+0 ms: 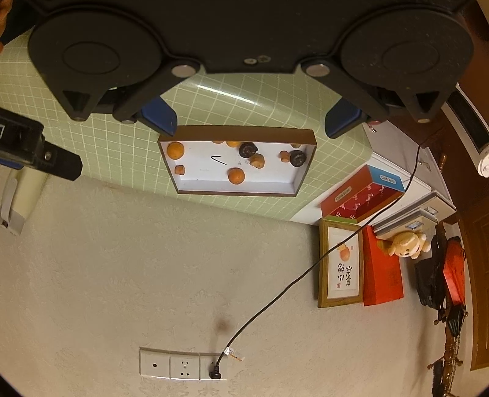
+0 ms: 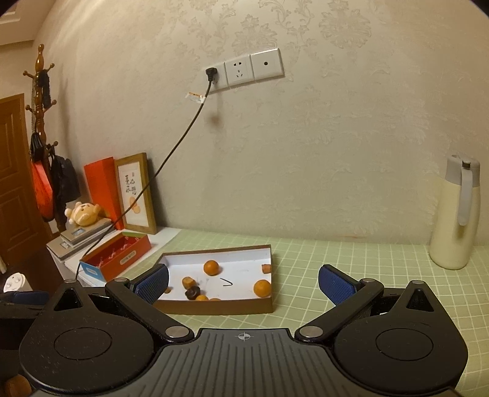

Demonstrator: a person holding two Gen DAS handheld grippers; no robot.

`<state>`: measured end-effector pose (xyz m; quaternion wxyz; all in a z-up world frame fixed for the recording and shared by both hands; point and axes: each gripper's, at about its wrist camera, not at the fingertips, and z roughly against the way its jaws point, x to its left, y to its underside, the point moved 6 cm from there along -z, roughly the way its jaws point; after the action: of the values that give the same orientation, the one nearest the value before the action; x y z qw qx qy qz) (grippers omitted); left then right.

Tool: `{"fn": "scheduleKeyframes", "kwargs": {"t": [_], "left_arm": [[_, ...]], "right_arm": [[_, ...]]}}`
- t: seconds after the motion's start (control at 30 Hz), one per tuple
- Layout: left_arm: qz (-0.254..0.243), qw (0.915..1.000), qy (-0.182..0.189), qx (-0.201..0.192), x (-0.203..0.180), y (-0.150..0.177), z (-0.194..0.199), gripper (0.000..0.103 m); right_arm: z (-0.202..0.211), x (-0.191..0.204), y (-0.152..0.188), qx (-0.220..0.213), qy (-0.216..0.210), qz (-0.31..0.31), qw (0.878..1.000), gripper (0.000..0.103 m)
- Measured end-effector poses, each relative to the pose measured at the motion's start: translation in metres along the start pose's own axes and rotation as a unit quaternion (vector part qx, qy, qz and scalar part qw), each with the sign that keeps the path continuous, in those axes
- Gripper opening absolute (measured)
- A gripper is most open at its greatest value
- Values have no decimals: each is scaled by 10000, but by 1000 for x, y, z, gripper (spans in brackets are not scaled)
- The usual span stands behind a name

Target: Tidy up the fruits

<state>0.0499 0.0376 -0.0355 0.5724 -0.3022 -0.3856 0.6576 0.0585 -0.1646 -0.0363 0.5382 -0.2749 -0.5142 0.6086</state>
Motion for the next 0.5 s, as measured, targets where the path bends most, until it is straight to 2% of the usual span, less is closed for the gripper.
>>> {"fn": "scheduleKeyframes", "kwargs": {"t": [0.5], "left_arm": [[-68, 10000, -37, -9, 0, -1, -1, 97]], "right_arm": [[-3, -1, -2, 14, 12, 6, 10000, 103]]}}
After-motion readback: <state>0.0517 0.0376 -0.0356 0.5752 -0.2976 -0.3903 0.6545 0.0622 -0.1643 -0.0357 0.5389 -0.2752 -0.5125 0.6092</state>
